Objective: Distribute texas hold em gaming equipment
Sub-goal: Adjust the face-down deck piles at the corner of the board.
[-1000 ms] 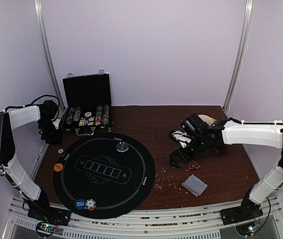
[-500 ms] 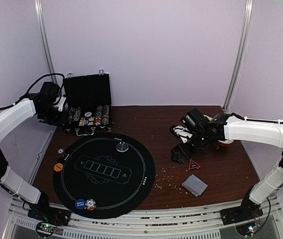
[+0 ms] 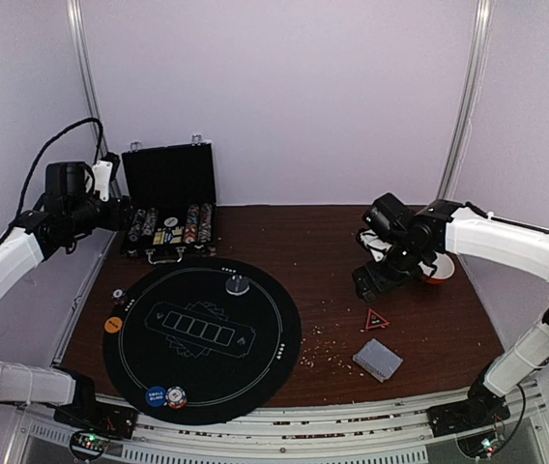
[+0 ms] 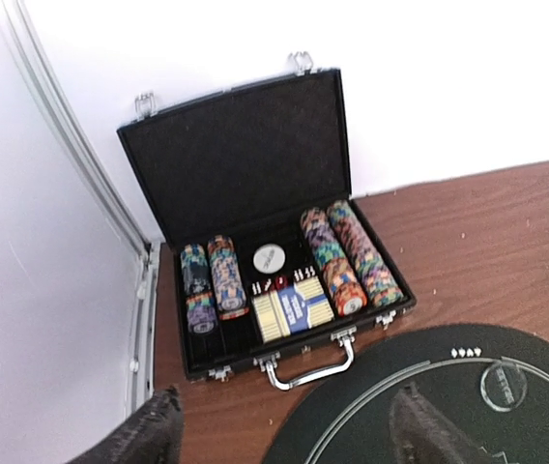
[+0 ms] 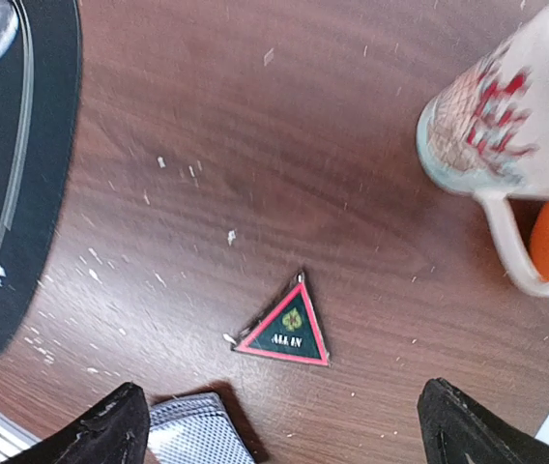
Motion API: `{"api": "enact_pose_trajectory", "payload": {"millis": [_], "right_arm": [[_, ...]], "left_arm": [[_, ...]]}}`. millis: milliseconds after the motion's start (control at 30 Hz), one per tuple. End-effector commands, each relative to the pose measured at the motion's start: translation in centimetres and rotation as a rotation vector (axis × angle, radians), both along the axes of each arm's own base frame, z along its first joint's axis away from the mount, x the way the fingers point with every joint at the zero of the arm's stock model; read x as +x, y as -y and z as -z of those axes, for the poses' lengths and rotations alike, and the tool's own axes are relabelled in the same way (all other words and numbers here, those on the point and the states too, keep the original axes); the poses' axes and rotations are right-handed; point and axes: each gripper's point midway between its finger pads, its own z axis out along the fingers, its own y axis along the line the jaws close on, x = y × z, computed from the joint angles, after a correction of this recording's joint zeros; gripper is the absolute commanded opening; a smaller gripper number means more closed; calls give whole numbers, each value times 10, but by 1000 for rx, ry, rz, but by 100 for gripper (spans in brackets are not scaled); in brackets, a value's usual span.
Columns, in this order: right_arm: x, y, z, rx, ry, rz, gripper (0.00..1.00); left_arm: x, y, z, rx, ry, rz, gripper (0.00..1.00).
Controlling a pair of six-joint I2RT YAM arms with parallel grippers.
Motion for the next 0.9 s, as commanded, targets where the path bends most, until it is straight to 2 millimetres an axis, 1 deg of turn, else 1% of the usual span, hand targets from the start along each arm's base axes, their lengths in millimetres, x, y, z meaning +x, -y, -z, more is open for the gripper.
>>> {"api": "enact_pose_trajectory", "payload": {"millis": [0,100,233,333,400,433,500,533,567,633,700,733,833,867], "right_arm": [[0,0,-13,-18,-37,-15,100],[-9,2,-16,-44,-81,-70,100],[-19,4,-20,-50,-127,-79,100],[-34,9,-14,-60,-181,-52,100],[-50,6,-2,-31,-231,-46,100],[-60,6,8,-20,-271,-29,100],[-79,15,30,-84,-352,10,100],[-89,18,37,-134,-369,1,100],[-97,19,41,-165,-379,-16,100],[-112,14,48,-167,-397,-53,100],[-121,11,58,-154,-411,-65,100],[-122,10,62,-158,-414,-69,100],[-122,15,72,-224,-422,-76,100],[-126,17,77,-239,-442,-80,100]], "left_arm": [[7,8,-30,-62,207,41,81],[5,12,-22,-99,225,56,85],[4,10,-8,-129,212,37,87],[2,10,5,-137,196,34,87],[-1,11,9,-139,198,41,87],[-2,11,10,-138,201,41,87],[-4,11,8,-137,210,46,87],[-5,11,7,-135,214,49,87],[-5,11,6,-132,218,50,87],[-5,11,7,-122,219,48,87],[-5,10,8,-117,219,47,87],[-5,11,9,-117,216,50,87],[-4,12,10,-115,214,57,87],[-4,12,9,-114,215,58,87]]}}
